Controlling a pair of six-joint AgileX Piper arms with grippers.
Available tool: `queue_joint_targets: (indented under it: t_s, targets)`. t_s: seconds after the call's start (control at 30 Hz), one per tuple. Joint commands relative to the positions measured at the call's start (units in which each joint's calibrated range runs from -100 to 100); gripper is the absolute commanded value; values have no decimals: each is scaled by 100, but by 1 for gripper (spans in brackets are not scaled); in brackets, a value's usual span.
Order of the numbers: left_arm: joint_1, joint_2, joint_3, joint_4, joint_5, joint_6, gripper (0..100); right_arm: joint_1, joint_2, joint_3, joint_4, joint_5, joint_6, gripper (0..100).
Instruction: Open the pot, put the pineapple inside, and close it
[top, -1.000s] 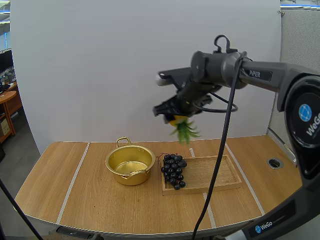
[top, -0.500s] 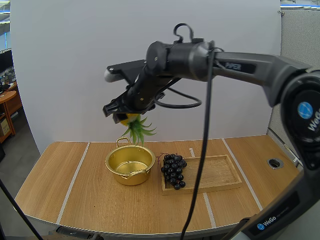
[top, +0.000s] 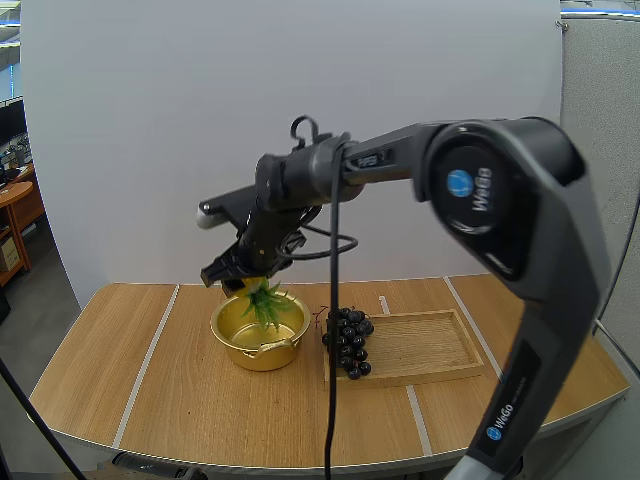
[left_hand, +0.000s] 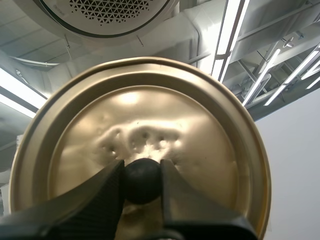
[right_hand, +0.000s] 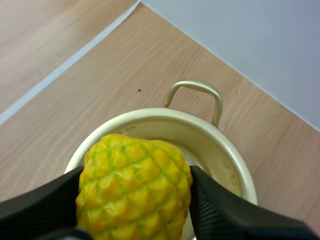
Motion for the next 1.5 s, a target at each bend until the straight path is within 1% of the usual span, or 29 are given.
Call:
queue_joint_targets:
  t_s: [0.0, 0.1, 0.4, 0.8, 0.83, 0.9, 0.93, 0.97, 1.0, 1.03, 1.27, 1.47]
  targets:
    - [-9, -28, -55, 9, -170, -25, 0, -2, 190, -48, -125, -395, -15, 0]
    - [-9, -28, -55, 9, -170, -25, 0, -2, 417, -63, -221, -637, -15, 0]
    - [-9, -28, -55, 9, -170, -25, 0, -2, 990, -362, -260, -638, -15, 0]
    - [-9, -28, -55, 9, -170, -25, 0, -51, 1141, -362, -361, -834, -45, 0]
    - [-9, -28, -55, 9, -170, -25, 0, -58, 1141, -362, -361, -815, -45, 5]
    - [-9, -28, -55, 9, -170, -25, 0, -84, 1141, -362, -361, -732, -45, 32]
    - [-9, -28, -55, 9, -170, -25, 0, -84, 1141, -362, -361, -710, -45, 52]
    - [-9, -28, -55, 9, -170, -25, 0, -101, 1141, -362, -361, -620, -45, 76]
    - [-9, -28, -55, 9, -170, -25, 0, -101, 1141, -362, -361, -581, -35, 95]
    - [-9, -28, -55, 9, -170, -25, 0, -120, 1115, -362, -361, -584, -4, 100]
    - [-9, -28, -55, 9, -170, -25, 0, -129, 716, -362, -202, -216, 31, 100]
    - [-9, -28, -55, 9, -170, -25, 0, -129, -175, -362, -106, 578, 31, 100]
